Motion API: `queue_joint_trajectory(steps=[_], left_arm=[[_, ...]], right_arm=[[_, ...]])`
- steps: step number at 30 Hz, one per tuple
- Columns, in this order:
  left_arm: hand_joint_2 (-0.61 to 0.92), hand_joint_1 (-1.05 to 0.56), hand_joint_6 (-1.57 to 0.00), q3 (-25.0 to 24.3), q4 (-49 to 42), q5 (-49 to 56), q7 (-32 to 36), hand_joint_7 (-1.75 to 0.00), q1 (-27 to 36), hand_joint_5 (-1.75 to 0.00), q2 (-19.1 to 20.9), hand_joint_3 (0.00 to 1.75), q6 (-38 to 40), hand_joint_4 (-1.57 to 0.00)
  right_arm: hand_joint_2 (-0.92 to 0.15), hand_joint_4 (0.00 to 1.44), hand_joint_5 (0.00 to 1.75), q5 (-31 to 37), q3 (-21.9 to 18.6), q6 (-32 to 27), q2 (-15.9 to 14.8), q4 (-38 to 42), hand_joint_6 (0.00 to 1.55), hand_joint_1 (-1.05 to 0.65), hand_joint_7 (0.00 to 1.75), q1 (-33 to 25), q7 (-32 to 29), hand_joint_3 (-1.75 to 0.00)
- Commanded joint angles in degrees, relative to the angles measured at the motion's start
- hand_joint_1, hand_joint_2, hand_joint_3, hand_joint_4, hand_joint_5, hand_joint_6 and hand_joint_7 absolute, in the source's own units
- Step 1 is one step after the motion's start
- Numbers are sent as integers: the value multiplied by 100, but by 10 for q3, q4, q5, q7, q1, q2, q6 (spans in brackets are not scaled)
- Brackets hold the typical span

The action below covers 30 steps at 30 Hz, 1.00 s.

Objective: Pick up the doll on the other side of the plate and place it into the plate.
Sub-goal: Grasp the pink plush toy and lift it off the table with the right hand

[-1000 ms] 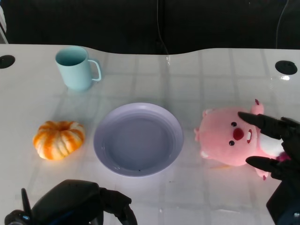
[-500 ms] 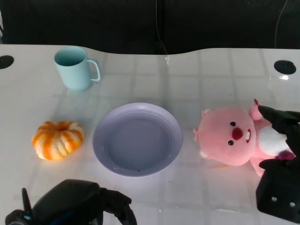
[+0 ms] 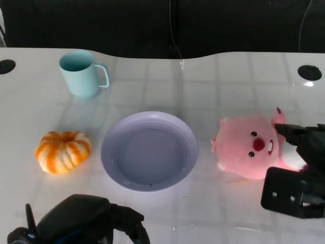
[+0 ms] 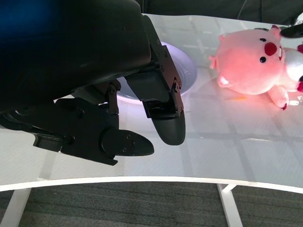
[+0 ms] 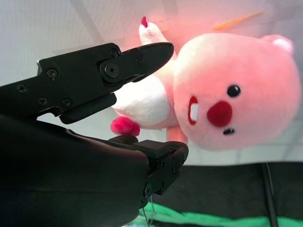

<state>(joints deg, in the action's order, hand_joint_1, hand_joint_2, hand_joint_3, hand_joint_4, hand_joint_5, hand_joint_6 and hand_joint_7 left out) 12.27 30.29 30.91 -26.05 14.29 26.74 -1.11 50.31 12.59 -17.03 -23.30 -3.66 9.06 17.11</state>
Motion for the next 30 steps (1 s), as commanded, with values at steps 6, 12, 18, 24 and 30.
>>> queue_joint_trajectory(steps=[6,12,18,24,30], left_arm=[[92,-20,-86,7,26,11,-10,-60,1,-123,2,30,28,-70],[92,-20,-86,11,34,13,-12,-60,2,-120,5,29,33,-69],[92,-20,-87,10,45,18,-3,-61,19,-120,2,27,25,-73],[92,-20,-86,9,53,17,-10,-60,25,-116,-2,28,33,-72],[92,-19,-87,13,38,21,-2,-61,17,-117,-5,27,26,-74]], right_arm=[[-92,8,29,-41,18,29,0,163,27,-63,2,69,-31,-1],[-92,25,18,-62,48,67,23,332,40,-61,3,133,-98,-5],[-92,48,11,-75,85,126,24,435,62,-54,4,182,-116,-12],[-92,92,10,-119,60,214,41,498,99,-20,7,191,-236,-11],[-87,84,169,-121,63,232,44,540,81,-19,138,208,-338,-33]])
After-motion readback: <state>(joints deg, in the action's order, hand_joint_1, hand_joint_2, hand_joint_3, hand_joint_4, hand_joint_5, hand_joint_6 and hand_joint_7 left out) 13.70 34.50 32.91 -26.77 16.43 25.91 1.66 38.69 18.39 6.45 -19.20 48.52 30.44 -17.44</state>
